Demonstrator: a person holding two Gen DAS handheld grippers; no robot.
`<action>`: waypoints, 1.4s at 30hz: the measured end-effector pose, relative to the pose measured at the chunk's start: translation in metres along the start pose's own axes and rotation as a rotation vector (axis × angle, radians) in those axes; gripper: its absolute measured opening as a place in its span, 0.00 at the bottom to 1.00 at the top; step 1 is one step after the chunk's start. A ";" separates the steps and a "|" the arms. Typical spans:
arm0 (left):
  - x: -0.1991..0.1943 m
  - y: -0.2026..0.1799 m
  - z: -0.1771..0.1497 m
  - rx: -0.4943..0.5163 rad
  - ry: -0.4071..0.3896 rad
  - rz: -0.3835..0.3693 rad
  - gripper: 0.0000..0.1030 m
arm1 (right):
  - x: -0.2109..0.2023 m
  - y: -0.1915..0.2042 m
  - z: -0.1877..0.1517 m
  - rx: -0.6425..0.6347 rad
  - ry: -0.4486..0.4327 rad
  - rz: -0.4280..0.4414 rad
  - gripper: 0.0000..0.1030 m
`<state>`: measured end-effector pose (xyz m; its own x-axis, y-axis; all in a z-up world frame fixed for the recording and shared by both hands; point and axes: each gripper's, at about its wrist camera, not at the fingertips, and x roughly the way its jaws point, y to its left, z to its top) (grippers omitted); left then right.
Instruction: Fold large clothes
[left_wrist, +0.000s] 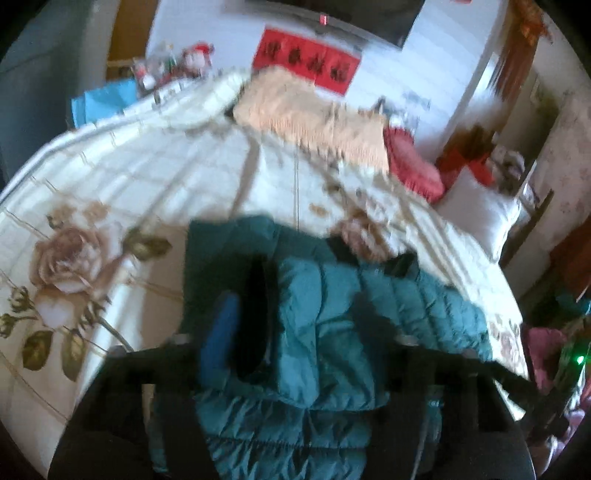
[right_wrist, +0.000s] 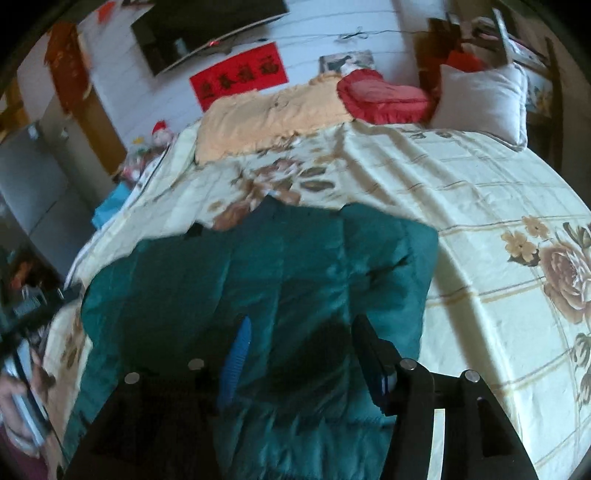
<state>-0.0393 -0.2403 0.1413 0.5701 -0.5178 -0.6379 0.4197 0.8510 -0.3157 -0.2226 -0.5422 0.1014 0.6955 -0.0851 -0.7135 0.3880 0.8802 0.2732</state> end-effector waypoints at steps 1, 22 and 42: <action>-0.003 -0.001 -0.001 0.008 -0.014 -0.006 0.67 | 0.002 0.004 -0.003 -0.002 0.001 0.017 0.53; 0.084 -0.014 -0.033 0.110 0.118 0.181 0.67 | 0.017 0.045 0.013 -0.161 -0.071 -0.058 0.54; 0.109 -0.019 -0.038 0.193 0.117 0.218 0.69 | 0.082 0.004 0.034 -0.105 0.042 -0.219 0.59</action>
<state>-0.0118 -0.3102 0.0510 0.5810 -0.3021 -0.7557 0.4290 0.9028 -0.0310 -0.1438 -0.5618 0.0656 0.5748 -0.2616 -0.7754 0.4605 0.8866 0.0422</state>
